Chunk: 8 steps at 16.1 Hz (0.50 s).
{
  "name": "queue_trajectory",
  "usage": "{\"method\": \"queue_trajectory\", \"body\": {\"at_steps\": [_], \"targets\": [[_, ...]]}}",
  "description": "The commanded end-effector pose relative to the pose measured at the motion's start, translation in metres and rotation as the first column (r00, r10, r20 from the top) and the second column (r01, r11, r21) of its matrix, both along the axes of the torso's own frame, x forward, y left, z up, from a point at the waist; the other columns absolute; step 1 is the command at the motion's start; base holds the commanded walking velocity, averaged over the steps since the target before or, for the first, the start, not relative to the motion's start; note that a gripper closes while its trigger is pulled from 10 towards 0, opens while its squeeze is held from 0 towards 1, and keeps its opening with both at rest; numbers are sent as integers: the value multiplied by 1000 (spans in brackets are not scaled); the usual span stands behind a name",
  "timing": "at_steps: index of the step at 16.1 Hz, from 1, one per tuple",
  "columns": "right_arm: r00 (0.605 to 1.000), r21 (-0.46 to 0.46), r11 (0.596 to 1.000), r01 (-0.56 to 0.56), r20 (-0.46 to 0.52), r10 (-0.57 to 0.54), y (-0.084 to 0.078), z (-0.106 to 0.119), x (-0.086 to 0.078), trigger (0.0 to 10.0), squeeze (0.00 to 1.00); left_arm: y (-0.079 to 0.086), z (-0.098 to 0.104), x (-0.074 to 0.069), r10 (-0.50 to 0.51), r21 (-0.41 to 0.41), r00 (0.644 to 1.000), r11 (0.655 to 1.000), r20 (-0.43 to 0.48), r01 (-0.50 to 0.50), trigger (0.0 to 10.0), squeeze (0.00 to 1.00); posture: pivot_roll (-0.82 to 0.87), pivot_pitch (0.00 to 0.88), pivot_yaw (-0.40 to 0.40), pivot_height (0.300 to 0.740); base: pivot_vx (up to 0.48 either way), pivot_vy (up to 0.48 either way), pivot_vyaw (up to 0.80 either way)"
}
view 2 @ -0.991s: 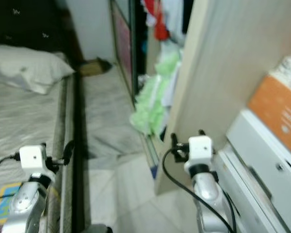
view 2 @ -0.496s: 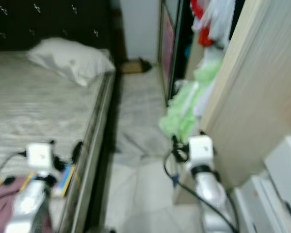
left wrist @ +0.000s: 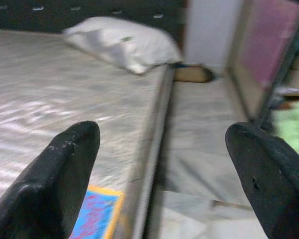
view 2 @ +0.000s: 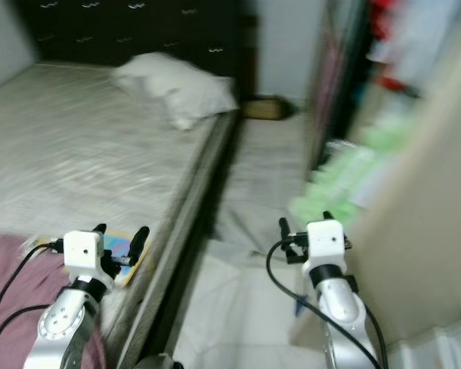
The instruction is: Clean up the room
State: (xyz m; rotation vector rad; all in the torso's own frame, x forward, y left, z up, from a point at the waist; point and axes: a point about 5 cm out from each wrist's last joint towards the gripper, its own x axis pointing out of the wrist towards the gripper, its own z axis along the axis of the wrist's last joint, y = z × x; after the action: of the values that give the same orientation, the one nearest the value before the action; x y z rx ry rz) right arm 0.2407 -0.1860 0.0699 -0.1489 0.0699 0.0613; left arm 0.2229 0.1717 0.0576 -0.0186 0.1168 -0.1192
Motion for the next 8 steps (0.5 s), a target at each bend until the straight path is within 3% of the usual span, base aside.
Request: {"method": "queue_trajectory", "body": {"at_steps": [1, 8], "targets": [[1000, 13, 1000, -25, 11, 24, 5, 2, 2, 10000, 0, 3, 1, 0, 10, 15, 1000, 1000, 3, -10, 10000, 0, -26, 0, -23, 740, 0, 0, 800], [1000, 13, 1000, -25, 11, 24, 5, 2, 2, 10000, 0, 3, 1, 0, 10, 15, 1000, 1000, 3, -10, 10000, 0, -26, 0, -23, 740, 0, 0, 800]]}}
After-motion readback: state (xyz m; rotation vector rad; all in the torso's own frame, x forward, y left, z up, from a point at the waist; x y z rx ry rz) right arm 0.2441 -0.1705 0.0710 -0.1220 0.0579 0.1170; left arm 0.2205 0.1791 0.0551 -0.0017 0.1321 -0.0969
